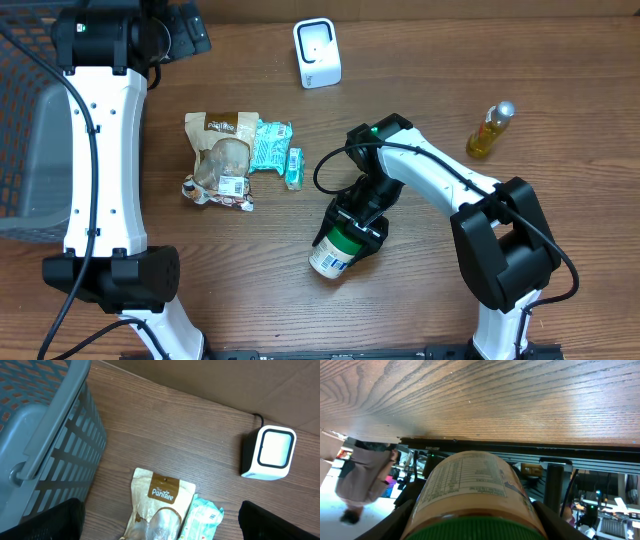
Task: Scan the item barcode
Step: 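Tilt the held jar sideways, turning its label toward the scanner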
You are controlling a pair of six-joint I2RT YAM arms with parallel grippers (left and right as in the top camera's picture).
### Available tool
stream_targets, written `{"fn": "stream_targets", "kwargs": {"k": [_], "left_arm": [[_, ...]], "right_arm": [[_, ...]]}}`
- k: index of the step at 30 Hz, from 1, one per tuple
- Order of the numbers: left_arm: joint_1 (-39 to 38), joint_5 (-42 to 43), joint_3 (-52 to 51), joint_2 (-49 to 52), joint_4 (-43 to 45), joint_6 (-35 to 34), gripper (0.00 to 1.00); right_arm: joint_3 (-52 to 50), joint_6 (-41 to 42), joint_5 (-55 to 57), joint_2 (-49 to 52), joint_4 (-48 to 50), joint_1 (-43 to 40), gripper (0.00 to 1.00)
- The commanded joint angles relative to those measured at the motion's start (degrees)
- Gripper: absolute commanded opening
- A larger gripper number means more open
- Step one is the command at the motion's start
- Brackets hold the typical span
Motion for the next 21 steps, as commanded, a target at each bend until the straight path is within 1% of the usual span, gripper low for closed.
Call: {"fn": "stream_targets", "kwargs": {"k": [1, 16, 21], "left_arm": [[-0.07, -0.17, 1.09, -0.35, 0.07, -0.17, 1.00], [-0.07, -0.17, 1.07, -0.35, 0.07, -0.20, 1.00], [-0.07, -0.17, 1.07, -0.35, 0.07, -0.17, 1.00]], "right_arm": [[-0.13, 0.22, -2.27, 0.13, -0.35, 0.42, 0.41], [-0.13, 0.20, -2.21, 0.13, -0.26, 0.42, 0.41], [-0.13, 0.20, 0.63, 0.13, -0.22, 0.42, 0.41]]}}
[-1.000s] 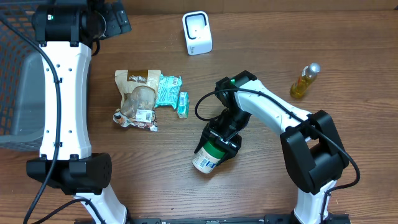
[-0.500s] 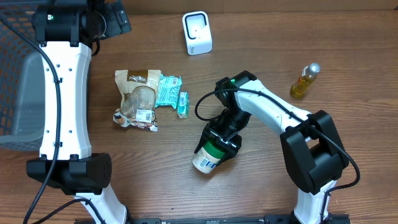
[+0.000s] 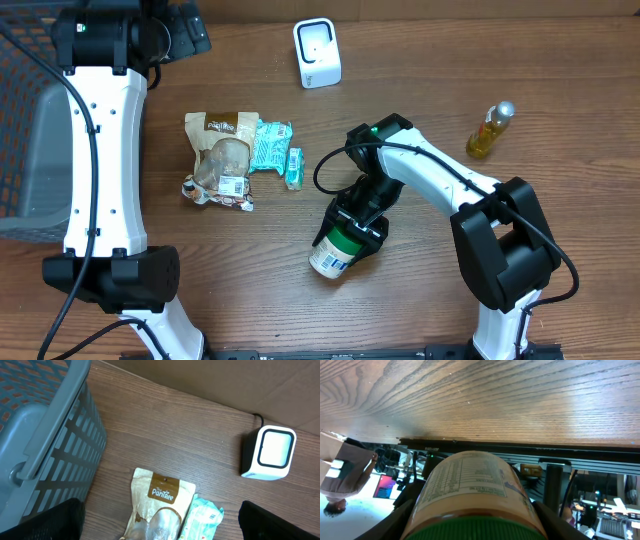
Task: Scan the item barcode
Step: 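Tilt the held jar sideways, turning its label toward the scanner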
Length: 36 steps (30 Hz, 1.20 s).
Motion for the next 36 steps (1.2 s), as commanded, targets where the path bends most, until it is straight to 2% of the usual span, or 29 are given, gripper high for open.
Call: {"fn": "stream_targets", "kwargs": {"k": [1, 15, 30, 36], "left_arm": [[-0.07, -0.15, 1.09, -0.35, 0.07, -0.20, 0.99], [-0.07, -0.15, 1.09, -0.35, 0.07, -0.22, 0.99], [-0.07, -0.15, 1.09, -0.35, 0.07, -0.22, 0.99], [-0.07, -0.15, 1.07, -0.35, 0.07, -0.22, 1.00]], "right_arm": [[-0.13, 0.22, 0.79, 0.13, -0.28, 0.42, 0.41], [-0.13, 0.24, 2.12, 0.13, 1.66, 0.42, 0.42], [-0.13, 0.24, 15.39, 0.13, 10.78, 0.42, 0.41], [-0.13, 0.22, 17.03, 0.13, 14.12, 0.42, 0.41]]}}
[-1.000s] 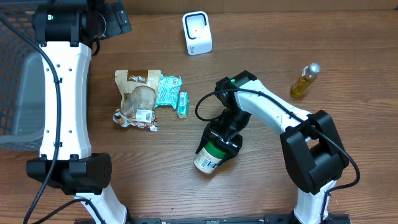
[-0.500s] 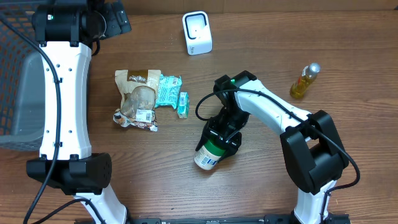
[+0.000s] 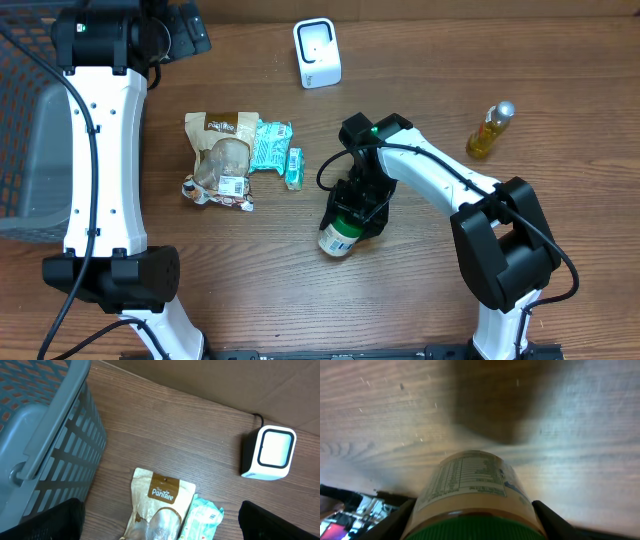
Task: Scan the item barcode
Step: 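Tilt the held jar sideways, turning its label toward the scanner, then carry the jar up to the white scanner with the right gripper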
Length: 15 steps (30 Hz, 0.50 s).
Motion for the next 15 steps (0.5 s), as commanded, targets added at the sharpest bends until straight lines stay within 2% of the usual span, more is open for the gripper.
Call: {"fn": "stream_targets", "kwargs": {"k": [1, 12, 13, 15], "left_arm": [[-0.07, -0.15, 1.07, -0.35, 0.07, -0.22, 0.99], [-0.07, -0.15, 1.07, -0.35, 0.09, -0.22, 1.00], [-0.07, -0.15, 1.07, -0.35, 0.07, -0.22, 1.00], [-0.07, -0.15, 1.09, -0.35, 0.07, -0.20, 0.99]], "right_arm": [[-0.13, 0.20, 1.03, 0.13, 1.46, 0.42, 0.40], [-0.13, 0.17, 1.09, 0.13, 7.96, 0.42, 0.41], [-0.13, 0.17, 1.57, 0.13, 8.17, 0.42, 0.40], [-0.13, 0.17, 4.17, 0.13, 8.85, 0.42, 0.28]]}}
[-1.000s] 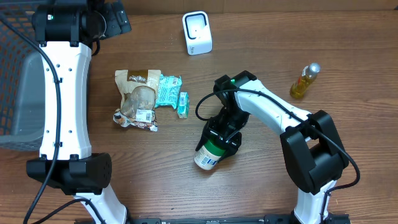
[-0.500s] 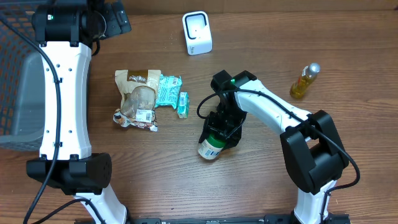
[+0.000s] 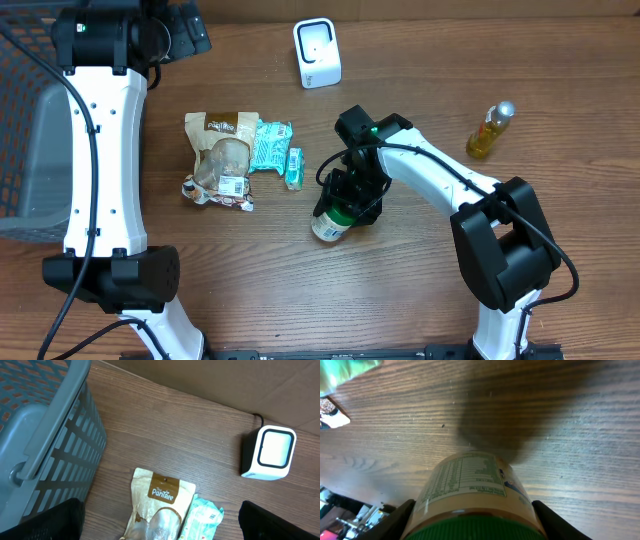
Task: Scan the item barcode
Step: 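Carry the jar up to the white scanner with the right gripper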
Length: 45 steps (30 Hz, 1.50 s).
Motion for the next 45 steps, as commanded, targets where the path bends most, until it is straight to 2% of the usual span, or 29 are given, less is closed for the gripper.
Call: {"fn": "stream_targets", "kwargs": {"k": [1, 6, 10, 18, 19, 21, 22, 25, 31, 35, 42, 45], "left_arm": [[-0.07, -0.15, 1.09, -0.35, 0.07, -0.20, 0.99], [-0.07, -0.15, 1.07, -0.35, 0.07, -0.20, 0.99], [-0.07, -0.15, 1.07, -0.35, 0.09, -0.20, 1.00], [-0.07, -0.15, 1.09, -0.35, 0.07, -0.20, 1.00], [-0.07, -0.15, 1.07, -0.35, 0.07, -0.20, 1.00], [-0.07, -0.15, 1.07, -0.35, 0.07, -0.20, 1.00], [-0.07, -0.15, 1.09, -0.35, 0.07, -0.20, 0.99], [-0.07, -0.15, 1.07, -0.35, 0.07, -0.20, 1.00], [-0.07, -0.15, 1.07, -0.35, 0.07, -0.20, 1.00], [-0.07, -0.15, 1.07, -0.35, 0.07, -0.20, 0.99], [-0.07, -0.15, 1.07, -0.35, 0.07, -0.20, 1.00], [-0.07, -0.15, 1.07, -0.35, 0.07, -0.17, 1.00]], "right_arm": [[-0.13, 0.17, 3.91, 0.13, 0.85, 0.42, 0.24], [-0.13, 0.17, 8.35, 0.13, 2.16, 0.42, 0.24], [-0.13, 0.17, 10.01, 0.13, 3.89, 0.42, 0.30], [-0.13, -0.07, 14.47, 0.13, 8.46, 0.42, 0.31], [-0.13, -0.11, 14.49, 0.13, 8.66, 0.42, 0.29], [0.11, -2.16, 14.38, 0.13, 8.83, 0.35, 0.19], [0.59, -3.13, 14.36, 0.13, 8.70, 0.22, 0.18], [5.07, -5.05, 14.25, 0.11, 4.13, -0.76, 0.17], [22.75, -11.76, 14.27, 0.11, -10.49, -2.49, 0.20], [31.34, -14.08, 14.95, 0.11, -14.14, -2.47, 0.22], [32.22, -14.10, 22.36, 0.35, -4.83, -2.45, 0.22], [32.22, -17.44, 23.76, 0.92, 1.07, -2.40, 0.22]]}}
